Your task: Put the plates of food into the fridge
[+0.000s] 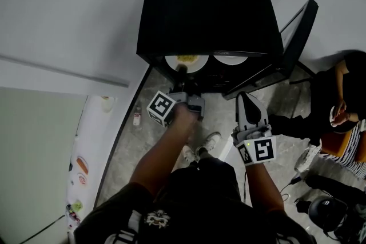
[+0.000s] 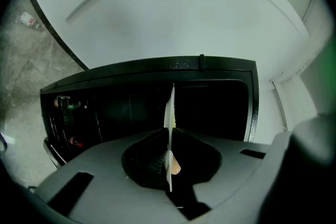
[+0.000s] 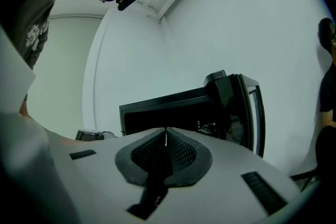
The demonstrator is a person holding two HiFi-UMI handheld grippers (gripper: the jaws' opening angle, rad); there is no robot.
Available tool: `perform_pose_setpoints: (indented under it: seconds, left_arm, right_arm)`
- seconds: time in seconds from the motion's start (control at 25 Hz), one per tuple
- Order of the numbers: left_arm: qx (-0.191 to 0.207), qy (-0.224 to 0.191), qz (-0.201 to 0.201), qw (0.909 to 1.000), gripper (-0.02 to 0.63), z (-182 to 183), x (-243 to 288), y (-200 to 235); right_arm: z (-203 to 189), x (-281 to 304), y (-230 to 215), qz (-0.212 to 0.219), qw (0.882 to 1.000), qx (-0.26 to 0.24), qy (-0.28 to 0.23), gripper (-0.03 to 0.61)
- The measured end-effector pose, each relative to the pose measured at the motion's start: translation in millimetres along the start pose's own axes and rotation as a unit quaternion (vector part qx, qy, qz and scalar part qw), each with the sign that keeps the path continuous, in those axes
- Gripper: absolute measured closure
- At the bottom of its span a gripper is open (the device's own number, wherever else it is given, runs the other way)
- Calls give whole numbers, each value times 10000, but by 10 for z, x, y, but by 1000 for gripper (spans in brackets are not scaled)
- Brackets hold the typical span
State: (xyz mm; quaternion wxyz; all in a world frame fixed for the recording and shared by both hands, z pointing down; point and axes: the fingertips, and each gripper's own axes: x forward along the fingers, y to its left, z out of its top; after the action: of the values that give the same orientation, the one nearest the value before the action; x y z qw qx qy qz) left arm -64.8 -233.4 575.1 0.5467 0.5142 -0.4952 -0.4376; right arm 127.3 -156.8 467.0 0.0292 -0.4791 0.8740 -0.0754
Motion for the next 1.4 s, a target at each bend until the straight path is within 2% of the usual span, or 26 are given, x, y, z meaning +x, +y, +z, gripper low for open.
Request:
perform_pose_setpoints:
  seconds: [0.48, 0.68, 0.76, 0.8, 1.04, 1.24, 1.4]
  left_arm:
    - [58, -127, 63, 9999, 578, 36, 161, 52]
    - [455, -108, 172, 9988, 568, 34, 160, 6]
    - [683, -35, 191, 9975, 520, 14, 126, -21]
    - [805, 7, 180, 9966, 515, 2, 98, -44]
    - [1303, 220, 183, 9911, 514, -46, -149, -143]
    - [1515, 370, 273, 9874, 511, -65, -409, -169]
    - [1965, 541, 6, 9790, 512, -135, -626, -332]
  right_arm:
    - [-14, -39, -43, -35, 10000, 26, 41, 552]
    - [-38, -40, -27, -20, 10000, 14, 60, 552]
    - [-34, -37, -5, -11, 10000, -15, 53, 552]
    - [-25, -34, 8, -7, 10000, -27, 42, 552]
    - [37, -16, 59, -16, 10000, 27, -56, 552]
    - [102, -45, 162, -30, 9999, 0, -98, 552]
    - [130, -81, 268, -34, 9999, -46, -131, 552]
